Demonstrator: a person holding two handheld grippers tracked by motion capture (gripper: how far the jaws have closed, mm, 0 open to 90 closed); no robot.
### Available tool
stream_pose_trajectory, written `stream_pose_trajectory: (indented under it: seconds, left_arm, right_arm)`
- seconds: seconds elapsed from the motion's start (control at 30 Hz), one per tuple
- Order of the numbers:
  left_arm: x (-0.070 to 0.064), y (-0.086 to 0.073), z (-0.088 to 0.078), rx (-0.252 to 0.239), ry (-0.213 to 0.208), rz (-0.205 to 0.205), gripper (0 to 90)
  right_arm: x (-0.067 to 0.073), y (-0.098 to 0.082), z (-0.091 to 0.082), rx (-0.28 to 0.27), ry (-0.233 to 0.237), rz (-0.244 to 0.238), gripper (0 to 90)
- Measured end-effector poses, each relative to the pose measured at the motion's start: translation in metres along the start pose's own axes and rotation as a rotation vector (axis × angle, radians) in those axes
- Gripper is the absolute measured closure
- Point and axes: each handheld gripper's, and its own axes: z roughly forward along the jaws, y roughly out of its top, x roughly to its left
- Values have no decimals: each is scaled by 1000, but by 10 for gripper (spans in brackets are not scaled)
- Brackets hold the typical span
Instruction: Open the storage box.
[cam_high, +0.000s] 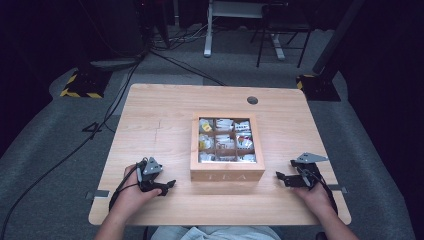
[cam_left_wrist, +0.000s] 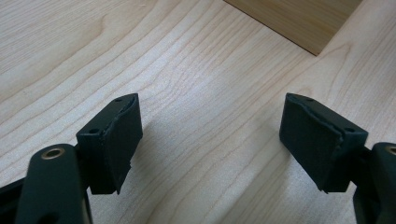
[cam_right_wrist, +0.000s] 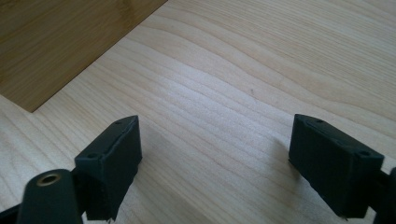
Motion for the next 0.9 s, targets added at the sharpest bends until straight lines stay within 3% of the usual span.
stream_pose_trajectory:
  seconds: [0.13, 0.17, 0.33, 0.67, 0.83, 0.87, 0.9]
  left_arm:
    - [0, 1, 1, 0, 6, 1, 219]
    - [0, 1, 1, -2, 4, -5, 219]
    - [1, 2, 2, -1, 8, 4, 219]
    - [1, 3, 2, -2, 3, 1, 219]
    - [2, 3, 3, 0, 5, 4, 219]
    - [1, 3, 3, 0, 5, 4, 219]
    - [1, 3, 3, 0, 5, 4, 219]
  right_arm:
    - [-1, -1, -4, -4, -16, 16, 305]
    - [-3, -2, -7, -7, -27, 26, 388]
    - [-6, -4, -11, -4, -42, 41, 506]
    - [-7, -3, -15, 15, -48, 54, 574]
    - [-1, 1, -23, 13, -44, 42, 789]
    - [3, 3, -26, 19, -41, 29, 879]
    - [4, 4, -27, 19, -34, 28, 896]
